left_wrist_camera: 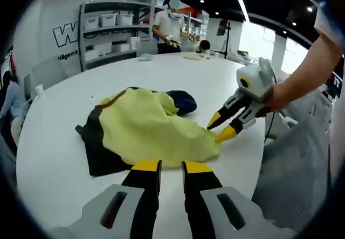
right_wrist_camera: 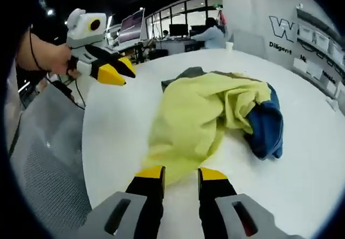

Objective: Fold the garment on the visible template until the final outline fits inside the template.

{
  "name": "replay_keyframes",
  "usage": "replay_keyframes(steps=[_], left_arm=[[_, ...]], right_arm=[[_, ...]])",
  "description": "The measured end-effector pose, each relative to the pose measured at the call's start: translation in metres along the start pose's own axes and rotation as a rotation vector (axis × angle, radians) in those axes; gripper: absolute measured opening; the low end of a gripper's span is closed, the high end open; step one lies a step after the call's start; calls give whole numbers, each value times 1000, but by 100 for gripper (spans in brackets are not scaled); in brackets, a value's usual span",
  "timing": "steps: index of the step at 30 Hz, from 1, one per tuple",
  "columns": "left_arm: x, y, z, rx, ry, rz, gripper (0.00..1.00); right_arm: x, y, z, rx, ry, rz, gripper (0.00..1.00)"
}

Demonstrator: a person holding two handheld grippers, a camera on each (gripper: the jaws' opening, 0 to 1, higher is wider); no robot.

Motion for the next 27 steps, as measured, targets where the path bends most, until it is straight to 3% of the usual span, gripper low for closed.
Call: replay_keyframes(steps=[2, 5, 11, 13, 17, 21, 23, 27], left_arm=[[-2, 3, -2, 3, 4, -5, 13], [-4, 6, -5, 8, 10, -7, 13], [-8, 14, -10, 4, 15, -3, 9], [-9, 16, -10, -2, 14, -1, 9], [-11, 24, -9, -27, 10, 11, 9], [-11, 34, -3, -65, -14, 47, 11], [-8, 40, 1, -97, -15, 75, 13], [-3, 52, 13, -139, -65, 160, 19]], right_arm=[[1, -4, 0, -6, 2, -32, 13], [0, -9, -1, 2, -15, -45, 0], [2, -21, -4, 39, -7, -57, 0], [12, -28, -8, 73, 47, -37, 0], [24, -41, -12, 118, 73, -40, 0], [43, -59, -13, 178, 145, -16, 0], [55, -66, -13, 211, 178, 50, 0], [74, -70, -14, 223, 228, 40, 0]])
Point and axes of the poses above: the point that each gripper's makers call its tool centre point, and the gripper's own axes: z roughly forward along the fingers, y roughly to its right, x roughly out of its top, the point moved 9 cm from there along -z, roughly backward along the fingers, and after that the axes turned 15 degrees about -x, right-handed, at the moved point
